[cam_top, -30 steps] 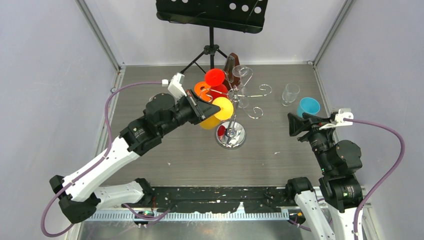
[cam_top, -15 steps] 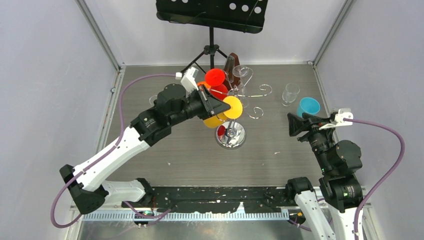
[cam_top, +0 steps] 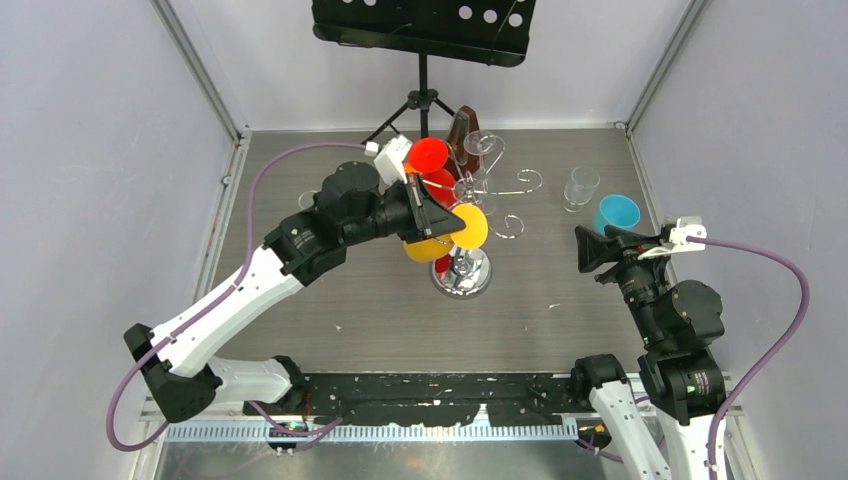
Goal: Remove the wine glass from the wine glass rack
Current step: Pick up the wine glass from the wine rack.
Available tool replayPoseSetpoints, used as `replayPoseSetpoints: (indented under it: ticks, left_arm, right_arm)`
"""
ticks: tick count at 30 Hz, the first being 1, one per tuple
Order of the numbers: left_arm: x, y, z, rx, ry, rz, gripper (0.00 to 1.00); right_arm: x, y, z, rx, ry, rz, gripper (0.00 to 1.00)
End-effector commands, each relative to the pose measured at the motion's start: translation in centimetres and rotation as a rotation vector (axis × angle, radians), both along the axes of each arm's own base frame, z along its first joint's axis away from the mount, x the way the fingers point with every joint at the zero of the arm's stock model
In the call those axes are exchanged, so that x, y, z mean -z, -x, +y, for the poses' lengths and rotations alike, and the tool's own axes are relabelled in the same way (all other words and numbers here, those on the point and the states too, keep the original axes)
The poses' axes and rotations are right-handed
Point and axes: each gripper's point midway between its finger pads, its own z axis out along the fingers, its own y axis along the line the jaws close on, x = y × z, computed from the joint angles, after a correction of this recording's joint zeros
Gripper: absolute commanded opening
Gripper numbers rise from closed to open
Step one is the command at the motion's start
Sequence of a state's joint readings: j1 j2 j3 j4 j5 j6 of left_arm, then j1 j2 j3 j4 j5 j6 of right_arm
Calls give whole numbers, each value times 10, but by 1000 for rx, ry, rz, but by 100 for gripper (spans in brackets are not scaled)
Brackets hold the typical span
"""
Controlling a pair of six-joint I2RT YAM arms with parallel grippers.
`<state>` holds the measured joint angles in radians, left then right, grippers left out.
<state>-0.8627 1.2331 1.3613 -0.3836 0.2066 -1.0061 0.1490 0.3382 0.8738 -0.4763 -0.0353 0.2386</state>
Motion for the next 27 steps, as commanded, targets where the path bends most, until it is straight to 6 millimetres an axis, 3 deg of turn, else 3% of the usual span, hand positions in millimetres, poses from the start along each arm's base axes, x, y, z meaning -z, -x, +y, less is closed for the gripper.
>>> replayPoseSetpoints:
  ticks: [1,17,23,27]
  left_arm:
    - [-29,18,2,92,5,-94,0]
    - [-22,56,7,282,-80,-154,0]
    - [-24,73,22,318,-100,-223,0]
    - [-18,83,35,339,-127,-261,0]
  right_arm:
    - [-17,2,-1,3,0,-52,62]
    - [-24,3,5,-30,6,-21,62]
    - [-23,4,11,-68,35,3,62]
    - [-19,8,29,-178,38,51,63]
